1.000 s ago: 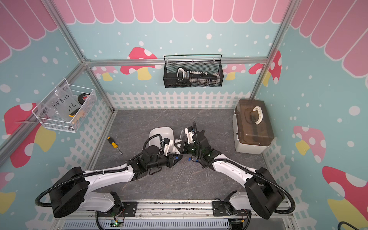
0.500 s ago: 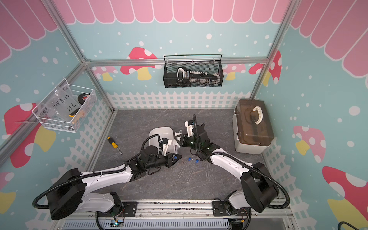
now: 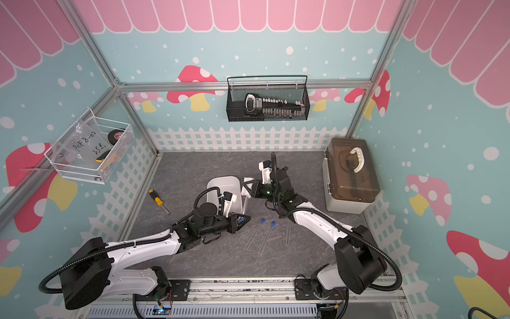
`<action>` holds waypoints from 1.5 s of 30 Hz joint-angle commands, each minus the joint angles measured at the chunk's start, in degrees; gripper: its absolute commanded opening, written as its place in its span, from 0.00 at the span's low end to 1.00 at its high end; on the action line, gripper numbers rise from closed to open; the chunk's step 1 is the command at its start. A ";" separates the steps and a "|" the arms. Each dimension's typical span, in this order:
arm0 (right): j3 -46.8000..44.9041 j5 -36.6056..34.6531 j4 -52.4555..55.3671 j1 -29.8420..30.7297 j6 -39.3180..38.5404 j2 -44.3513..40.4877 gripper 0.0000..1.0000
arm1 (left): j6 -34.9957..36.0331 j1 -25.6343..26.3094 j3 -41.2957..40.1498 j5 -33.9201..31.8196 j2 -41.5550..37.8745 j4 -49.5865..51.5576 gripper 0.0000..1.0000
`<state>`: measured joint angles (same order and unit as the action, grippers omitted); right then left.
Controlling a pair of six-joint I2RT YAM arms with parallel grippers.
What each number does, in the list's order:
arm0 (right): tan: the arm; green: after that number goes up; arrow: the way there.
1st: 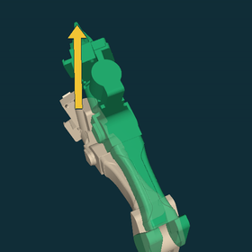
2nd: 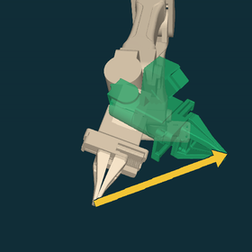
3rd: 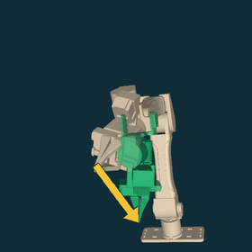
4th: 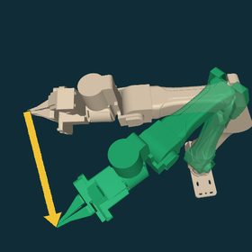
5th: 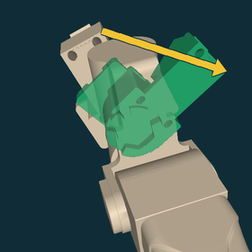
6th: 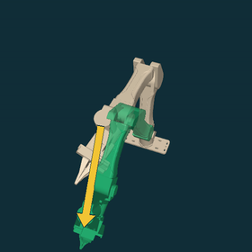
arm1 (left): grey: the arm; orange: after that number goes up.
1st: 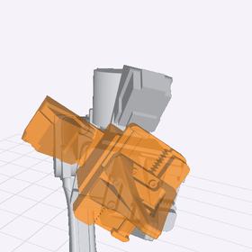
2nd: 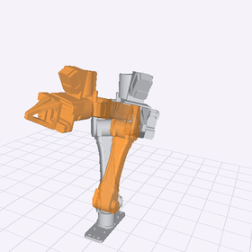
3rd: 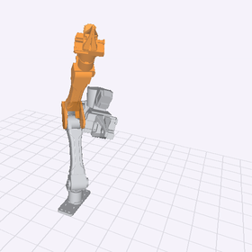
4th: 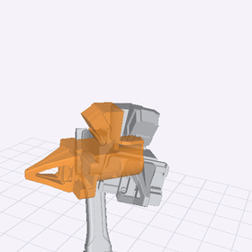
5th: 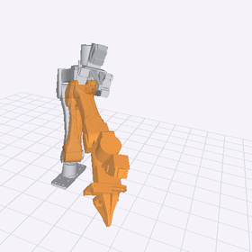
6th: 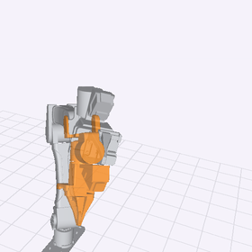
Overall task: Wipe the exteriors of test tubes
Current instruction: Wipe the dirt from the test tube.
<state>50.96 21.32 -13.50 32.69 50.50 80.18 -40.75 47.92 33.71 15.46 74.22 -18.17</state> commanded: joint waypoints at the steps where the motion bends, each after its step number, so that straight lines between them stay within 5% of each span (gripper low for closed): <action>1: -4.20 -1.00 1.01 2.37 1.62 -2.99 0.23 | 0.40 -0.46 0.78 -0.70 0.29 -1.41 0.09; 14: -11.04 -5.30 -1.55 7.74 4.69 -6.88 0.20 | -0.28 -1.01 0.76 -0.97 0.52 -2.09 0.11; 24: -3.76 -1.54 5.49 5.37 -2.58 -3.69 0.19 | -1.58 -1.34 -1.95 -3.76 -5.09 1.34 0.49; 34: -1.30 6.89 10.29 2.21 -8.23 -2.29 0.18 | -0.60 -6.69 -4.83 -7.40 -21.49 13.78 0.54; 40: -5.87 12.22 7.86 2.95 -7.26 -4.24 0.18 | 2.58 -15.15 1.58 1.82 -17.04 12.82 0.54; 45: -9.39 12.14 4.38 4.28 -5.03 -7.06 0.19 | 3.20 -16.54 7.28 11.15 -7.29 6.61 0.53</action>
<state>42.74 31.88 -6.04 36.18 44.38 75.35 -39.05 31.75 38.50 19.38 63.86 -8.05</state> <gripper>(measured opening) 0.188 0.529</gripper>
